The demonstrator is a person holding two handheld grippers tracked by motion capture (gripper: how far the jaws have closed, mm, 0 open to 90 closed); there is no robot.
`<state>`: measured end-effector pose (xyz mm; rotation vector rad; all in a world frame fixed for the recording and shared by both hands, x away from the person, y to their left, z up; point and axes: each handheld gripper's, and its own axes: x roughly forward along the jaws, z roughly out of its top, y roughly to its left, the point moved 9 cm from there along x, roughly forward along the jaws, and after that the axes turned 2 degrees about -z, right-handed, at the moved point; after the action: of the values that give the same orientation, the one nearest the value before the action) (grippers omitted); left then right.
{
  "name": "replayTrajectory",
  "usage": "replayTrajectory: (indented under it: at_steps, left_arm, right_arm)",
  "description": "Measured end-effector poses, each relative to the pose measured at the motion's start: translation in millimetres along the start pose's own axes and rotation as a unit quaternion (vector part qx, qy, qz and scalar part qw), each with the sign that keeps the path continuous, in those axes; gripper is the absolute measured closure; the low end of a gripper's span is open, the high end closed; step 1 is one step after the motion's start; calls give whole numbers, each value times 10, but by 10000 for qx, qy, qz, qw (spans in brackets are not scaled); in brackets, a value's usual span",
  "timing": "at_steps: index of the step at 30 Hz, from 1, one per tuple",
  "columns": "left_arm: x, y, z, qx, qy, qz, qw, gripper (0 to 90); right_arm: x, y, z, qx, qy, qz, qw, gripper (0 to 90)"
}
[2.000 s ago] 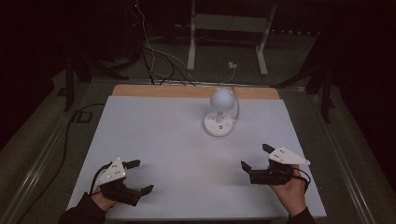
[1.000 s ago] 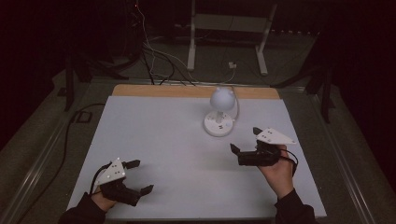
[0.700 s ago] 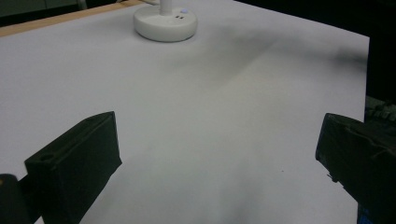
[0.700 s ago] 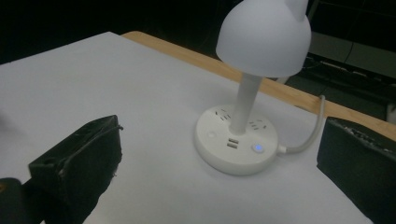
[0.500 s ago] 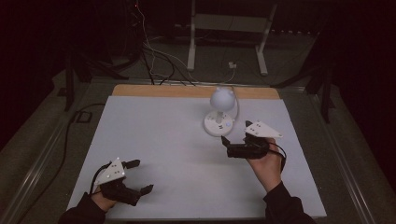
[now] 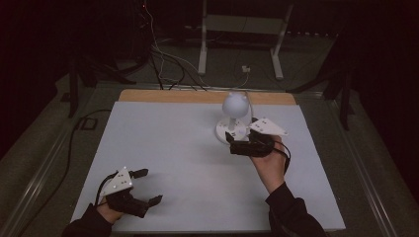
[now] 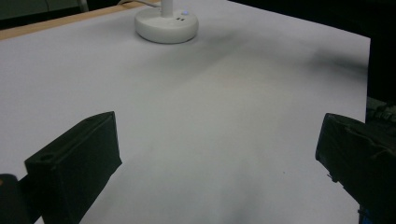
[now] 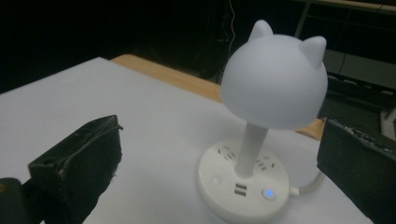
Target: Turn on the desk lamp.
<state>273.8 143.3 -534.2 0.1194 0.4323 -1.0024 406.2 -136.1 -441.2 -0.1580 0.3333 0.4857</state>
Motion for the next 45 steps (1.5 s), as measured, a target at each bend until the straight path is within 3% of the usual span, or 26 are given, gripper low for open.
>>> replayTrajectory:
  at_steps: [9,12,14,25,29,33,38,40,43,44,45]
  left_arm:
    - [-4,-1,-1,-13,-2,-8,10000,4]
    - [-5,2,5,-16,-21,-5,10000,4]
    - [-3,2,-3,-16,13,2,10000,4]
    - [-4,0,0,-20,2,-14,10000,4]
    - [-5,0,1,-24,-4,-19,10000,4]
    - [-4,3,-4,-12,15,-5,10000,4]
    - [-5,4,-6,-18,22,-6,10000,4]
    - [-5,4,-1,-24,6,-6,10000,4]
    - [-4,2,-1,-33,4,-16,10000,4]
    - [-5,1,-4,-26,15,-18,10000,4]
    - [-5,1,-5,-26,31,-15,10000,4]
  right_arm:
    - [179,-1,-58,121,142,-292,9994,0]
    - [246,0,-106,241,161,-401,9988,0]
    - [300,1,-159,502,168,-444,9976,0]
    - [464,68,-311,954,147,-561,9938,1]
    - [490,41,-354,931,186,-763,9926,104]
    - [518,8,-402,1060,230,-858,9904,188]
    - [538,-47,-458,1082,348,-1102,9874,394]
    - [544,-62,-474,1093,392,-1145,9866,486]
    - [563,-73,-500,1098,469,-1125,9864,544]
    - [577,-72,-525,1114,543,-1106,9861,629]
    - [577,-72,-525,1114,543,-1106,9861,629]
